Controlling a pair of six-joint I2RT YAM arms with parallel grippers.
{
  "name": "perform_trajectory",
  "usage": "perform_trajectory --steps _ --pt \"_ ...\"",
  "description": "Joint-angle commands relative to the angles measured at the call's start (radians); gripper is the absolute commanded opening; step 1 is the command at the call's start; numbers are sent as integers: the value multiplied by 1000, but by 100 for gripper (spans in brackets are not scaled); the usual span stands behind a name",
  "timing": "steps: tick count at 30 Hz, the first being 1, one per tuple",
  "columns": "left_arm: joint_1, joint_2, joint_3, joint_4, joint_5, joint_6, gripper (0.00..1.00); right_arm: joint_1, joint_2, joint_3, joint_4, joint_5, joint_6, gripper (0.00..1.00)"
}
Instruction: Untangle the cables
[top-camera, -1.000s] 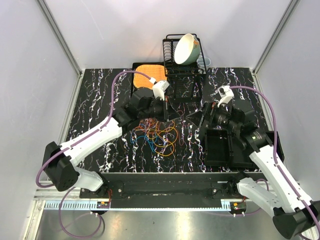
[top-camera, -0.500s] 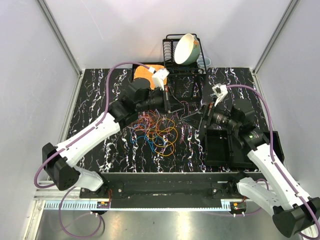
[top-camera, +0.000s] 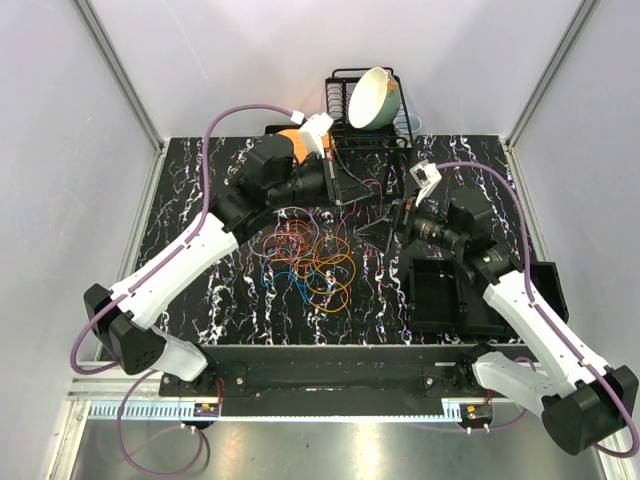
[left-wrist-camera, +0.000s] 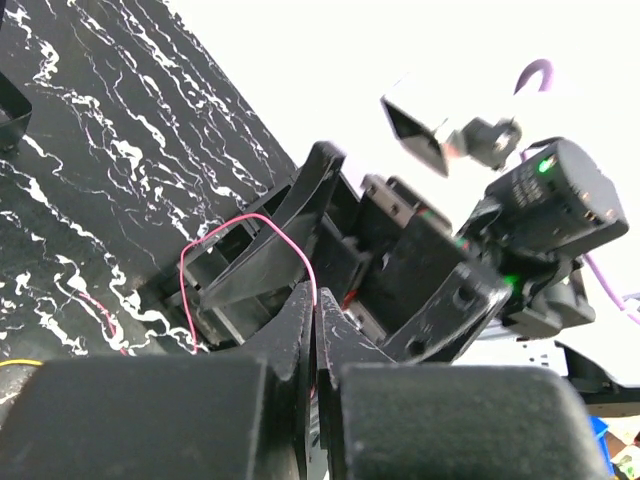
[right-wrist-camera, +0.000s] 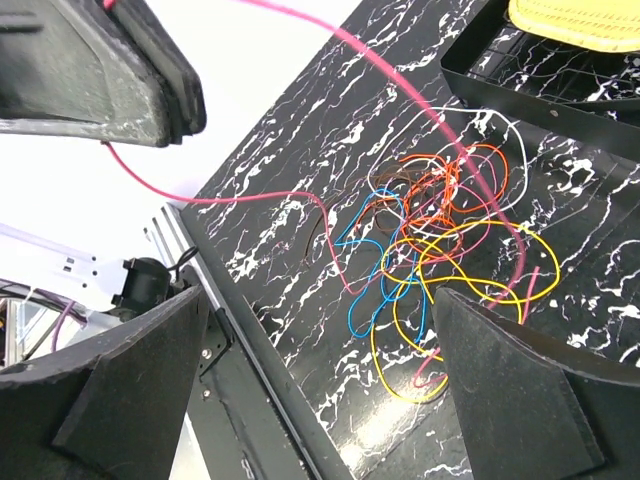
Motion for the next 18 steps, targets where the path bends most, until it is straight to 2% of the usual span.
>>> perform_trajectory --steps 1,7,14,18 --pt "6 34 60 36 38 -25 0 36 20 62 61 58 -37 100" --pt "26 51 79 43 33 -39 0 41 36 91 32 89 -74 100" --pt "70 25 94 13 69 -36 0 41 -78 71 -47 222 -158 100" --pt "75 -7 91 13 92 -41 0 41 -59 59 -27 250 -157 100"
